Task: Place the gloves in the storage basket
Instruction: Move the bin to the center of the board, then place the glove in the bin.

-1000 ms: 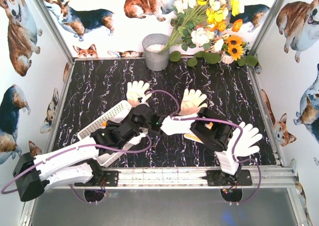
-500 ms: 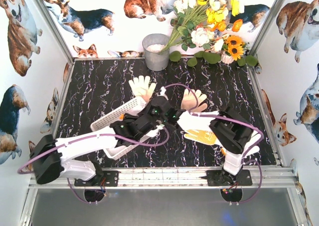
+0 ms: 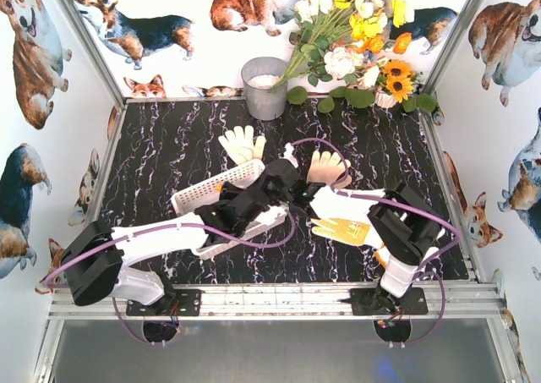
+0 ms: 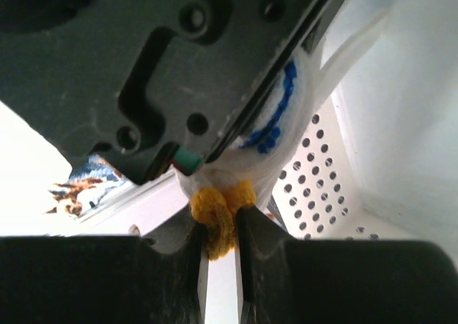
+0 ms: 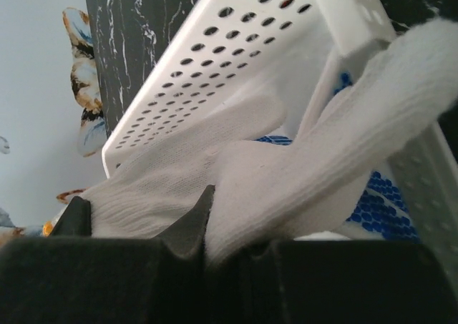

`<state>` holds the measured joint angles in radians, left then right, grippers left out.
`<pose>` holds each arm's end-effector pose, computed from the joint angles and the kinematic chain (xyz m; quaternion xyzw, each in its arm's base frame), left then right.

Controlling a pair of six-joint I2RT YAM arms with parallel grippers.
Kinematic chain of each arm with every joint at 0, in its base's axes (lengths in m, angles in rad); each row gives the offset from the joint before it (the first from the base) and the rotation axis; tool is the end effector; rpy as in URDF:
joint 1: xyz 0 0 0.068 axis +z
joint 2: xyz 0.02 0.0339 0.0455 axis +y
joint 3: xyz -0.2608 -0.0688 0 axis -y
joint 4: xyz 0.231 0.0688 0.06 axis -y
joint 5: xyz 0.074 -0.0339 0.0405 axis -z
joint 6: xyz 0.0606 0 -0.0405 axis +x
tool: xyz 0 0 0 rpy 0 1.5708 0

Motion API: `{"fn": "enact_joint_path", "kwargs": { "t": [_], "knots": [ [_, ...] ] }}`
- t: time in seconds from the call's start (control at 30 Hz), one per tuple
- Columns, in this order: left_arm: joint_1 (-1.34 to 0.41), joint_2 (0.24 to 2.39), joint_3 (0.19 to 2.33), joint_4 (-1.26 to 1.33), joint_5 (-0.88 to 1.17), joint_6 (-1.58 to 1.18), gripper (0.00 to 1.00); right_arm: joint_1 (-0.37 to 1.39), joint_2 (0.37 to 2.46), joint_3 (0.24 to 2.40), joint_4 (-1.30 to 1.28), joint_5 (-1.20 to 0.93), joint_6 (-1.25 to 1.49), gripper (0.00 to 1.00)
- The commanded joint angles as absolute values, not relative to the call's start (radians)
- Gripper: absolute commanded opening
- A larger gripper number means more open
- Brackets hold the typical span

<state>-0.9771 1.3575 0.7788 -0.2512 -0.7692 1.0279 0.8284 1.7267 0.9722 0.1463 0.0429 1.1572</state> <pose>0.1862 -0.2005 0.2056 0.6551 0.5795 0.3581 0.3266 0.2590 0.2785 0.1798 0.1548 0.8726 0.3773 0.2688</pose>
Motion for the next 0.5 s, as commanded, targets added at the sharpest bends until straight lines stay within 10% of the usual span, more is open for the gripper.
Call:
{"fn": "enact_joint_path", "kwargs": {
  "t": [0.0, 0.47],
  "knots": [
    [-0.857, 1.293, 0.714, -0.084, -0.851, 1.193, 0.00, 0.865, 1.792, 1.037, 0.048, 0.104, 1.113, 0.00],
    [-0.701, 1.311, 0.671, 0.057, -0.740, 1.255, 0.00, 0.910, 1.898, 1.142, 0.071, 0.111, 1.122, 0.00]
  ]
}}
